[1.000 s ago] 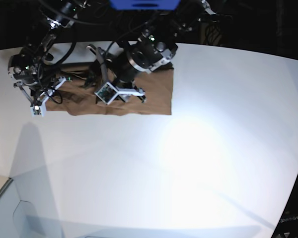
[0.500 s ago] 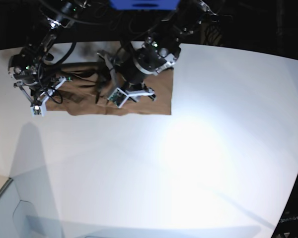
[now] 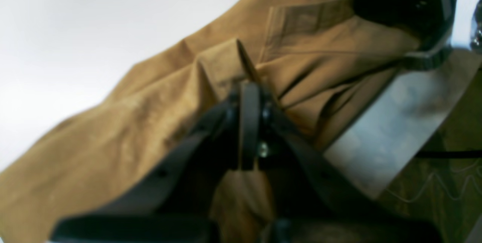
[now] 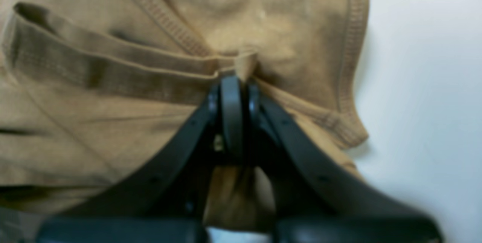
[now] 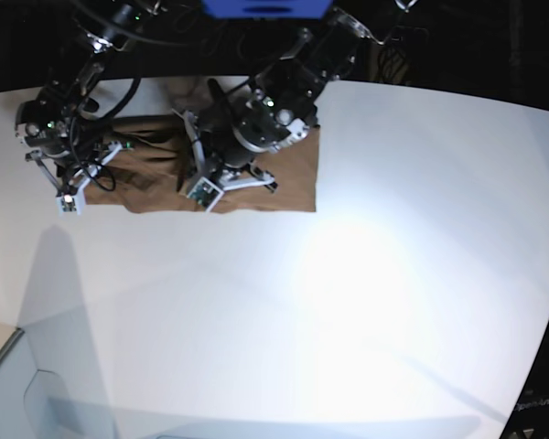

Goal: Layout the t-shirt on the table in an organized manner, then fold the t-shirt properly
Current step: 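Press the folded end down with the left gripper near the right gripper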

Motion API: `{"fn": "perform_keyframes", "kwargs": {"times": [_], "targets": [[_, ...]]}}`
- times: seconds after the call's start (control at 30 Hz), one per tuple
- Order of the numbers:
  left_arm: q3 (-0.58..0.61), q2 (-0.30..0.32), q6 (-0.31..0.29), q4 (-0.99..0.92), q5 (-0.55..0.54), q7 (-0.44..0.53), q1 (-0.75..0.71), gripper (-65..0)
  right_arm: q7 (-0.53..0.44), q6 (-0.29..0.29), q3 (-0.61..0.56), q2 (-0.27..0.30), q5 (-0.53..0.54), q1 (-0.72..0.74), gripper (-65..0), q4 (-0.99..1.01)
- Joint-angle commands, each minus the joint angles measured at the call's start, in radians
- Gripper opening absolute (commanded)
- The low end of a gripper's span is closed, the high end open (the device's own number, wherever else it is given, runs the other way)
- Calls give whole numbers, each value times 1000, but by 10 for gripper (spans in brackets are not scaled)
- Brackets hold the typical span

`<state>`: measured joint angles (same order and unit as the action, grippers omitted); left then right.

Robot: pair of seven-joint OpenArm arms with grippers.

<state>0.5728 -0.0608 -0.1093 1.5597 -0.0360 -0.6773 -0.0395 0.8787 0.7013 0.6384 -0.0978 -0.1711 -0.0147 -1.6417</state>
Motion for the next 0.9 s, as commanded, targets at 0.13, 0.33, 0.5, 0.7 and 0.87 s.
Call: {"fn": "perform_keyframes", "kwargs": {"times": [0.13,0.33,0.5,0.7,0.87], "targets": [[-1,-14,-5,23,-5,24,20,-649,6,-3,-1,0,0,3,-650,-9],[-3,-43,-5,23,-5,23,22,-649,7,-3,-1,0,0,3,-650,-9],[-4,-67,9,26,3,-22,20,-538,7,-3,-1,2,-2,2,-650,-13],[8,-61,227,110,-6,-58,17,-345,7,-3,-1,7,-2,2,-650,-15],[8,-63,228,132,-6,-63,17,-345,7,-3,1,7,-2,2,-650,-15]]}}
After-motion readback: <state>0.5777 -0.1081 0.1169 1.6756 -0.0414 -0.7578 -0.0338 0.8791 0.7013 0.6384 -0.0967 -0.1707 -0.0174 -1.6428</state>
